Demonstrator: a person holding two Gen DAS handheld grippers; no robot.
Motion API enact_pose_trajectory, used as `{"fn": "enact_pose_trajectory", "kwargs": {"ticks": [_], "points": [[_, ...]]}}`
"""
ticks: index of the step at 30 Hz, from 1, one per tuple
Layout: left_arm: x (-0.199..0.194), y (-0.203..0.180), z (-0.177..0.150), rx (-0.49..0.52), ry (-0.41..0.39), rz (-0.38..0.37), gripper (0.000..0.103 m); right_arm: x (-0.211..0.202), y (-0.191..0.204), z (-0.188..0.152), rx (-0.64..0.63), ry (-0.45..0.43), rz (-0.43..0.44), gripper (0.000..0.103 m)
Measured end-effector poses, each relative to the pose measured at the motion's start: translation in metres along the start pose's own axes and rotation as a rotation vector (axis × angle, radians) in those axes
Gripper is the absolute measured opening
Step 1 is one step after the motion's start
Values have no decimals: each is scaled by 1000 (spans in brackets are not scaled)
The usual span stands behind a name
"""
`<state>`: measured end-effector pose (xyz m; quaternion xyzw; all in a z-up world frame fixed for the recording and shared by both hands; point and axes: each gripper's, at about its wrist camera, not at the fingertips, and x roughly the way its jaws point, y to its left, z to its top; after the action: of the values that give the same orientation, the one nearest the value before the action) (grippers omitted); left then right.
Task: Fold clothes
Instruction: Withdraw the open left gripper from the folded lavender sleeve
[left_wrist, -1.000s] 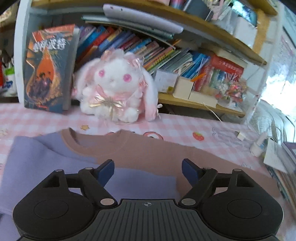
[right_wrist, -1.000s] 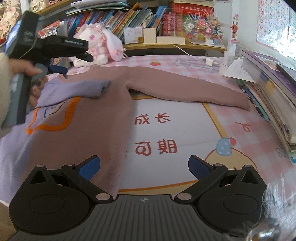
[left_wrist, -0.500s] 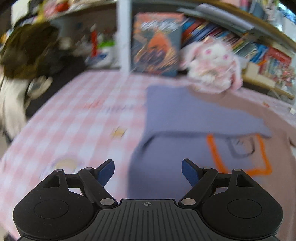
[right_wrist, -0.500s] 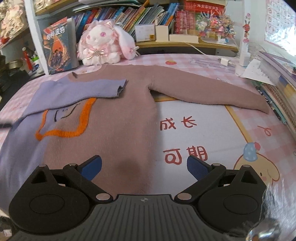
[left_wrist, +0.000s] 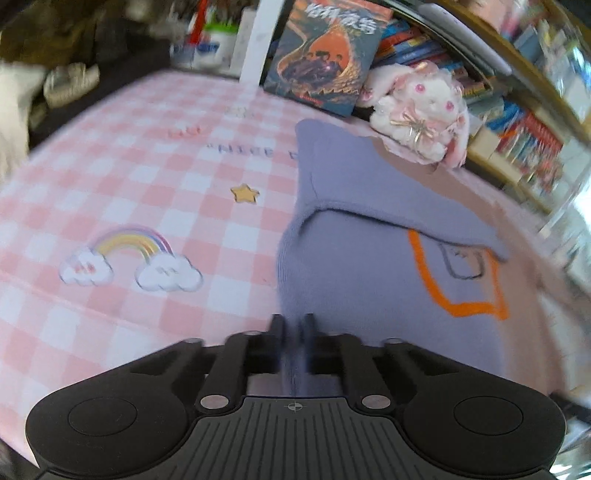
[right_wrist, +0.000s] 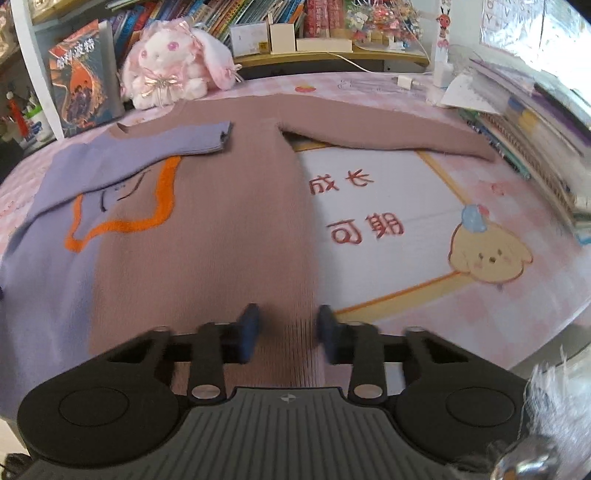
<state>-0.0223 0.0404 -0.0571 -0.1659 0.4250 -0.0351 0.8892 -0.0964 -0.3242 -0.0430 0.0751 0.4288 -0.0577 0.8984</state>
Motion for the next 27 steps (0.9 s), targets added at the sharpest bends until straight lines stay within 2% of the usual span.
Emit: {"fn": "enact_pose_trajectory", "kwargs": {"ticks": [1, 3, 9, 12, 15, 19, 21, 23, 25, 26, 27], "points": [[-1, 2, 0, -5, -2, -16, 3, 0, 2, -1, -1, -3, 10, 13], [-4, 5, 0, -13, -12, -40, 3, 0, 8, -2, -13, -7, 22, 11], [-11, 17, 11, 22, -87, 28, 3, 6, 30, 2, -75, -14, 62, 10], [-9, 22, 15, 41, -89, 63, 3, 10, 41, 5, -115, -20, 77, 10], [-6, 25, 16, 42, -82, 67, 3, 13, 52, 8, -153, -26, 91, 10], [-4, 25, 14, 59, -69, 75, 4, 15, 51, 9, -142, -28, 87, 10], [-4, 26, 14, 66, -65, 79, 8, 14, 52, 8, -142, -30, 79, 10], [-10, 25, 14, 70, -79, 84, 8, 12, 52, 6, -135, -32, 70, 13], [-19, 22, 14, 81, -106, 87, 13, 7, 50, 5, -116, -47, 65, 21], [-24, 20, 14, 89, -124, 90, 20, 3, 49, 4, -109, -59, 64, 26], [-29, 17, 14, 98, -143, 92, 29, -1, 50, 3, -108, -75, 62, 37]]}}
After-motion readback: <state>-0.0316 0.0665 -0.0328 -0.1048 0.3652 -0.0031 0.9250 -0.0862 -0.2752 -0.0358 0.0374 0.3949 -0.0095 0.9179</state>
